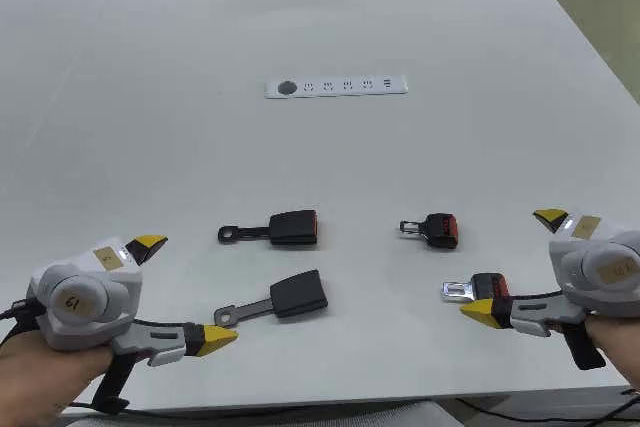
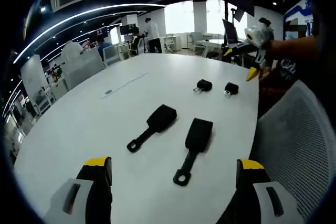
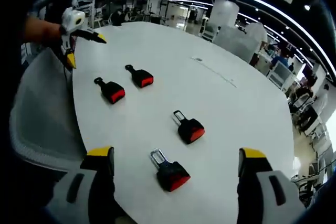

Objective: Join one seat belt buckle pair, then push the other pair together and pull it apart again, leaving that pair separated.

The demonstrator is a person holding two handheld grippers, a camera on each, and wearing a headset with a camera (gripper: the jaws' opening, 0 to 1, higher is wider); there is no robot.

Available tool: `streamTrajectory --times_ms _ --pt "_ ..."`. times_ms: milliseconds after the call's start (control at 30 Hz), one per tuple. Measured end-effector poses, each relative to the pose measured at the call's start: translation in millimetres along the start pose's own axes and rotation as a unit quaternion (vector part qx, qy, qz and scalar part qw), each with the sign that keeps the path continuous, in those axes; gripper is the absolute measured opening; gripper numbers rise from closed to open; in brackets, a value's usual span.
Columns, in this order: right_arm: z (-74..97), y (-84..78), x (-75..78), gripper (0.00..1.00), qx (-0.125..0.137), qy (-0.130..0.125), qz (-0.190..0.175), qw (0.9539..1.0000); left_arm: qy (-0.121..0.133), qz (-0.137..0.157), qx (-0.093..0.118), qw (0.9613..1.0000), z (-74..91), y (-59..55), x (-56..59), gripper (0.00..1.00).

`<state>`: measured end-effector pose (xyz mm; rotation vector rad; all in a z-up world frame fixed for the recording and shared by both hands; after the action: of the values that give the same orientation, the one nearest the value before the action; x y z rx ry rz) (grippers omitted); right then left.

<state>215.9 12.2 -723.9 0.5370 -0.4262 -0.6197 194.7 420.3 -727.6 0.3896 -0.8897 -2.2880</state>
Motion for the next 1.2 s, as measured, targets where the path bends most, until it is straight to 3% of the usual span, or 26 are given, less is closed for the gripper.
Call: streamTrajectory --times_ms 500,600,700,900,1000,1200 --pt "2.6 -4.1 -1.7 0.98 0.001 -0.002 -0.008 1.0 0.014 0.002 0.022 0.9997 6.7 6.0 -2.5 1.0" --pt "4.3 -5.4 -1.8 0.98 0.003 -0.004 -0.01 0.9999 0.016 -0.001 0.021 0.9997 6.9 5.4 -2.2 1.0" --pt "5.2 -5.6 -3.0 0.97 0.005 -0.003 -0.006 1.0 0.017 -0.01 0.004 0.9998 5.3 2.8 -3.2 1.0" --pt "7.9 -5.2 -2.7 0.97 0.007 -0.007 -0.012 0.9999 0.013 -0.024 0.006 0.9996 5.5 8.0 -0.5 0.99" --pt "9.2 -5.4 -2.7 0.95 0.009 -0.004 -0.016 0.9998 0.003 -0.026 -0.011 0.9996 6.7 10.9 2.0 0.9" --pt "9.8 -5.1 -0.6 0.94 0.007 -0.001 -0.025 0.9997 0.003 -0.023 -0.002 0.9997 8.4 21.1 3.4 1.0"
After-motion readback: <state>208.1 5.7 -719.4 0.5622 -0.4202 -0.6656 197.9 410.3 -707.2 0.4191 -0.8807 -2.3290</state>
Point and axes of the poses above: the centre of the closed fingertips' face, and the gripper's own axes: z roughly backward along the fingers, x roughly to its right, y roughly out of its top, the point moved 7 cm from there along z, roughly backward along the fingers, and after that the axes turned 5 degrees about -x, right-handed, at the moved point
